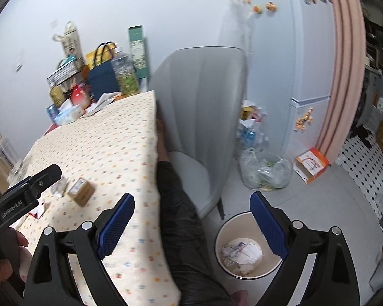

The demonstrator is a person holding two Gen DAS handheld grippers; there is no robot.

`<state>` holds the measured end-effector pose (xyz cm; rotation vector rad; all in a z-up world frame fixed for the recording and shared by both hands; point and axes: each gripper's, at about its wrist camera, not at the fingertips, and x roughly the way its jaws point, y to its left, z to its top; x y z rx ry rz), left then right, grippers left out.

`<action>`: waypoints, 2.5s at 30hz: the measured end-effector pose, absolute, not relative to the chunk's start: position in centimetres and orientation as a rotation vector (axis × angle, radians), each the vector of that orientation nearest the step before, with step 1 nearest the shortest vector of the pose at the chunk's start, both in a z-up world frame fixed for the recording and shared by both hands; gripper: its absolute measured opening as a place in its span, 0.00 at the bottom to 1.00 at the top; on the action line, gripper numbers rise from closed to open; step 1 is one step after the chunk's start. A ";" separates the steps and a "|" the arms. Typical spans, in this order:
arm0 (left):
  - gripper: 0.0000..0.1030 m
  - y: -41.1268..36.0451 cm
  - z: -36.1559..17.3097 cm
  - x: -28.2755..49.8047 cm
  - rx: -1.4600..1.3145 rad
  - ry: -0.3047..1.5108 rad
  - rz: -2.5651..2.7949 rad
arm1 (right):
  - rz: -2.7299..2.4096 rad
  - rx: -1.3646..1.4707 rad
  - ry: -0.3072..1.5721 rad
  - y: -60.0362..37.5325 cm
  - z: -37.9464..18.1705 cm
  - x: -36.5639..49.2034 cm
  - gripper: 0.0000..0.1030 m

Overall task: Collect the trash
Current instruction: 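Move both tools back over the table, then grasp the red-edged white paper with the left gripper, then grasp the small brown cardboard box with the right gripper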

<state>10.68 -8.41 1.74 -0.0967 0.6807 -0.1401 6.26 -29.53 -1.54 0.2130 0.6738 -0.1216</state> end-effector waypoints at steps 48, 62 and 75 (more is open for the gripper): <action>0.94 5.4 -6.3 13.0 -0.217 0.909 0.205 | 0.117 0.131 0.779 -17.5 -5.5 11.1 0.89; 0.68 5.1 -5.9 13.5 -0.179 0.877 0.211 | 0.167 0.070 0.792 -14.1 -5.4 13.8 0.90; 0.22 7.5 -4.8 12.2 -0.266 0.806 0.183 | 0.161 0.025 0.817 -11.4 -6.0 16.1 0.90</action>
